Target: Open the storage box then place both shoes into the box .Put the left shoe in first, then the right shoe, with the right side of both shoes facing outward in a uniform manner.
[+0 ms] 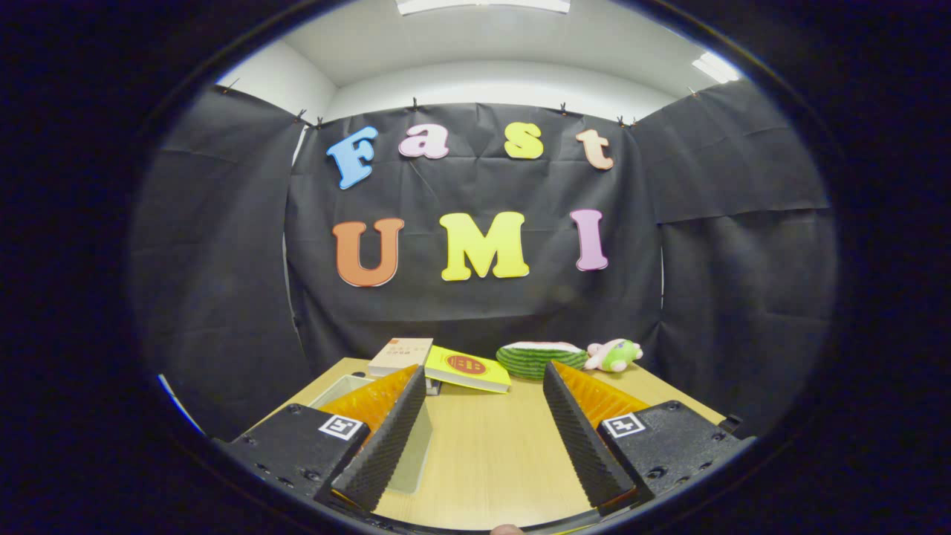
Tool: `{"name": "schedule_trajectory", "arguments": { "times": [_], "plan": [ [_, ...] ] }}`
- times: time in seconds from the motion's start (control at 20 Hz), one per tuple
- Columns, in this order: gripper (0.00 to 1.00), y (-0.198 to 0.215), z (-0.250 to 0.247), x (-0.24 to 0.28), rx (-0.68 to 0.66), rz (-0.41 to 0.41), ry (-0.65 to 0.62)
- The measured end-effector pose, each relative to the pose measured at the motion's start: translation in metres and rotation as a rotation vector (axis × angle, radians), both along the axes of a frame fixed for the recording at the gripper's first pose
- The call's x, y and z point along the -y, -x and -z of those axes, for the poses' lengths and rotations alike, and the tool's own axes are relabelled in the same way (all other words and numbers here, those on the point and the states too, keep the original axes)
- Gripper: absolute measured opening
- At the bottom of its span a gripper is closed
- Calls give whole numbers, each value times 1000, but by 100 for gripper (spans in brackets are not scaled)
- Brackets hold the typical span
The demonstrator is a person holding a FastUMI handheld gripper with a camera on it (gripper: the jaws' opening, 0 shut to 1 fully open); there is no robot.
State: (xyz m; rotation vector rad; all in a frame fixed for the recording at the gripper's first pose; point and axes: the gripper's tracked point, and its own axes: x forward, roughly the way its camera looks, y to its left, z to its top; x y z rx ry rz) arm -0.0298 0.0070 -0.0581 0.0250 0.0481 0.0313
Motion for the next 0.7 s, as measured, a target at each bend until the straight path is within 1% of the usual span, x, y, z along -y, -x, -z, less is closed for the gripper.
{"name": "schedule_trajectory", "arguments": {
  "times": [0.2,0.5,0.7],
  "plan": [
    [100,18,-7,13,47,11,16],
    [100,36,3,24,20,-6,28],
    [100,40,9,34,3,3,26]
  ]
}}
